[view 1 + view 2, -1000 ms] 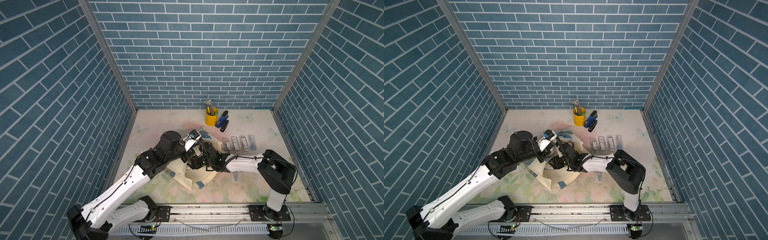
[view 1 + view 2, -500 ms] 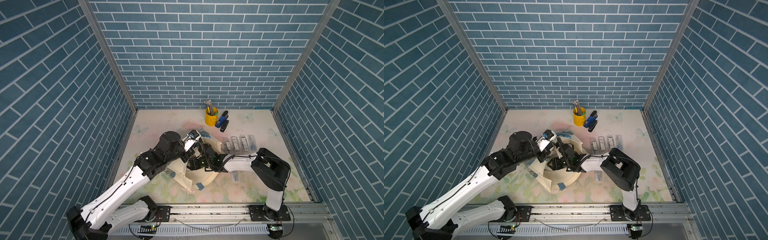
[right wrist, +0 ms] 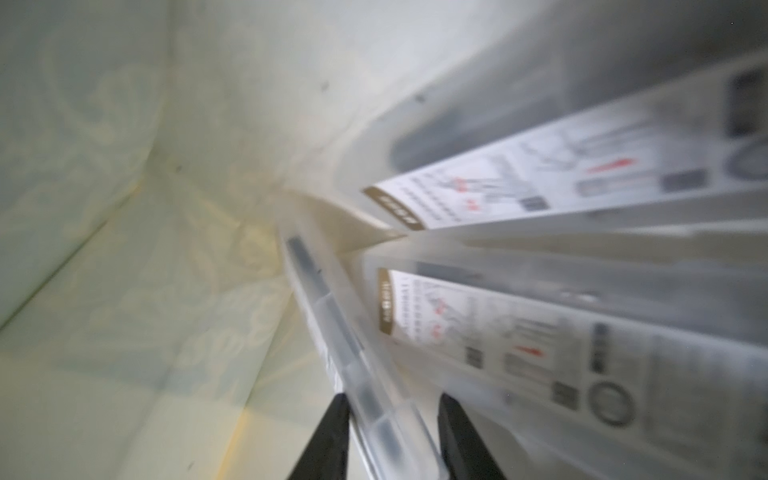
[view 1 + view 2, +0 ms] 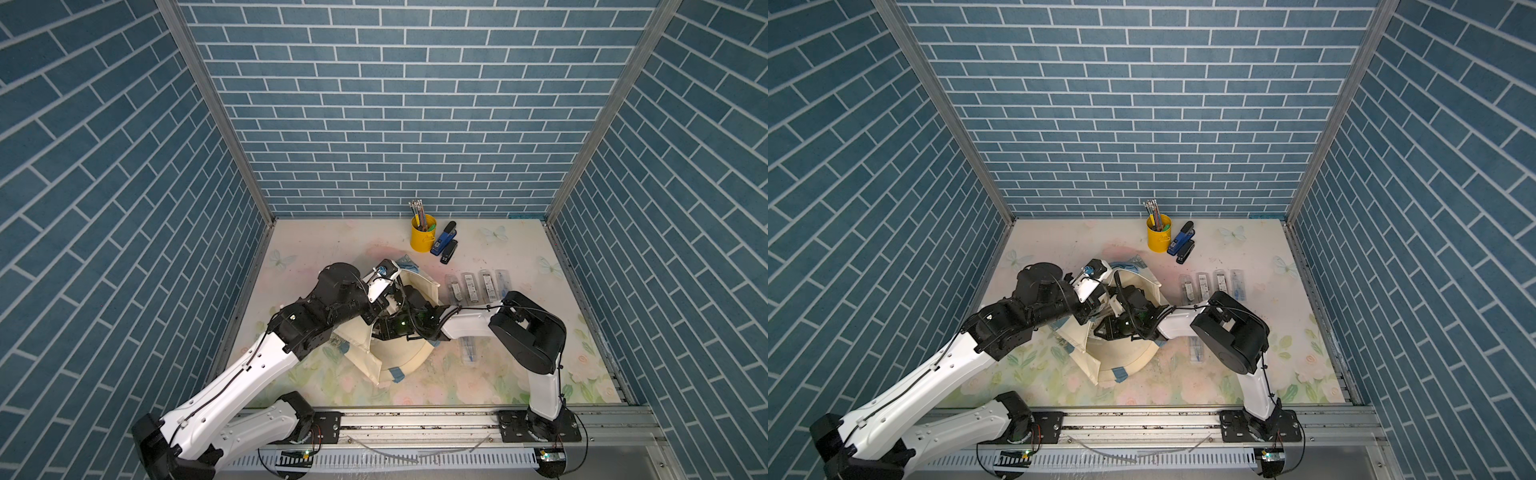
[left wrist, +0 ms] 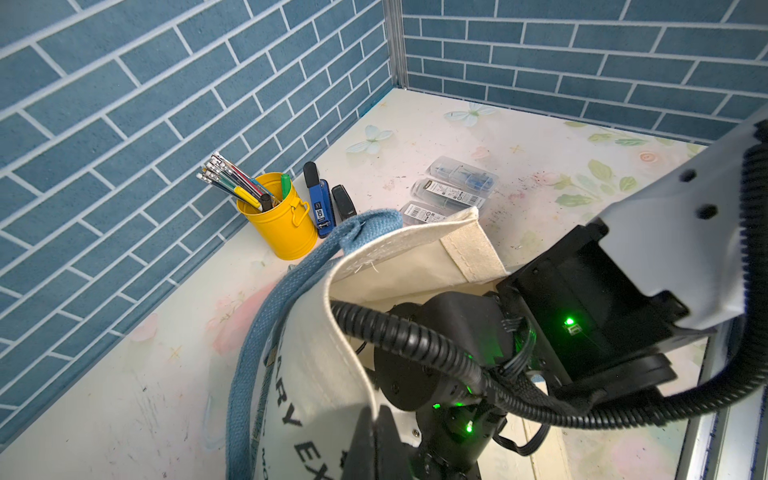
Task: Take out the compass set from the canvas bag
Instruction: Pick up the compass set from the canvas bag.
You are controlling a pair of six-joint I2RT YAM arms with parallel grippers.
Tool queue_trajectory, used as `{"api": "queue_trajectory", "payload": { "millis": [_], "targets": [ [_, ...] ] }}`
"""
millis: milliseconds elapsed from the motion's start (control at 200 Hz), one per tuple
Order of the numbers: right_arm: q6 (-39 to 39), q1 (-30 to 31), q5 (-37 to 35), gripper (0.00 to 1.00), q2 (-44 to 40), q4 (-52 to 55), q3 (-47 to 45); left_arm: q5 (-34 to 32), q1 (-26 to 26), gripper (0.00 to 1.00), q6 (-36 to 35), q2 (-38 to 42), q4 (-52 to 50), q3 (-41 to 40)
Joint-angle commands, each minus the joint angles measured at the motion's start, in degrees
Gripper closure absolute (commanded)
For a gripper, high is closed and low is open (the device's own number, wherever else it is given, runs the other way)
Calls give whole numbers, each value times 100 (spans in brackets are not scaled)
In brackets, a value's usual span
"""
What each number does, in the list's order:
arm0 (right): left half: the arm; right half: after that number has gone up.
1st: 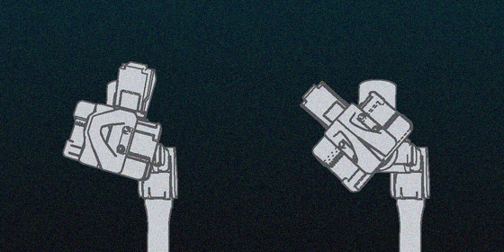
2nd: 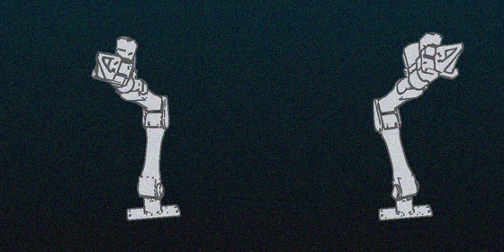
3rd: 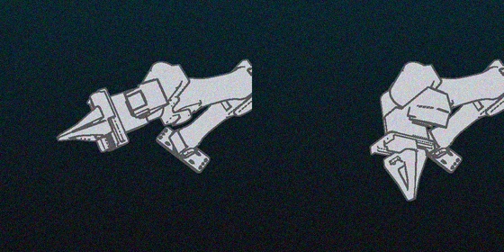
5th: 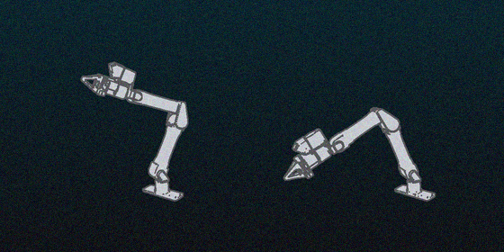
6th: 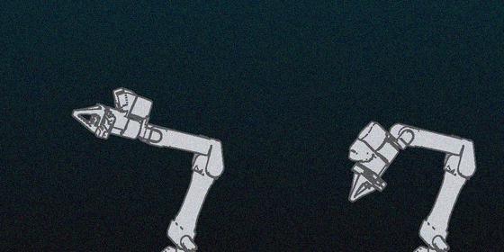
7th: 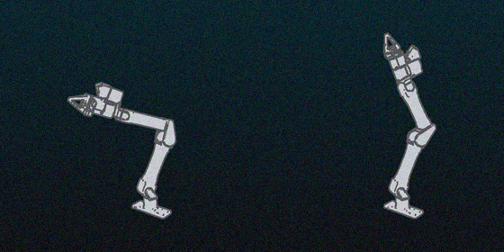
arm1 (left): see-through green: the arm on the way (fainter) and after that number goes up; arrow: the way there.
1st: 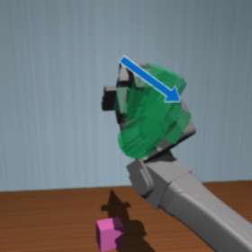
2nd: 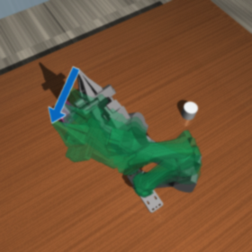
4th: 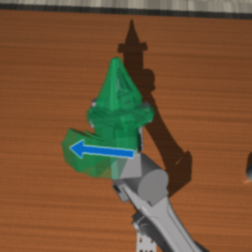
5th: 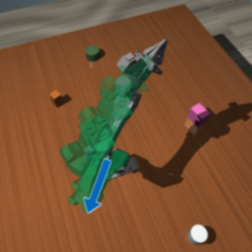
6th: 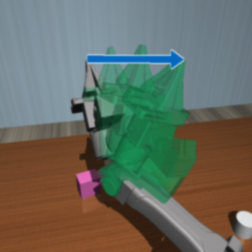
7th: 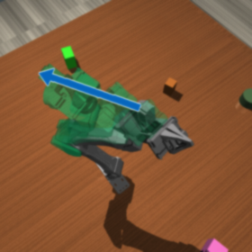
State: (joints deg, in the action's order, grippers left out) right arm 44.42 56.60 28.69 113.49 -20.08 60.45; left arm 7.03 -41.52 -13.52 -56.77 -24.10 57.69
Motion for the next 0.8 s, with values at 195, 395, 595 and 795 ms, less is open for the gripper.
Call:
{"api": "queue_trajectory", "payload": {
  "millis": [195, 395, 595, 795],
  "targets": [
    [-4, -20, 221, 81, 24, -115, 292, 362, -38, 100, -37, 115, 290, 17],
    [-11, -26, 191, 84, 26, 33, 384, 362, -28, 100, -20, 110, 300, 12],
    [-214, -37, -225, 87, -558, 488, 161, 200, -31, 100, 6, 166, 285, -12],
    [-451, -44, -748, 94, -1459, 1166, -216, -46, -32, 100, 116, 236, 291, -1]
  ]
}}
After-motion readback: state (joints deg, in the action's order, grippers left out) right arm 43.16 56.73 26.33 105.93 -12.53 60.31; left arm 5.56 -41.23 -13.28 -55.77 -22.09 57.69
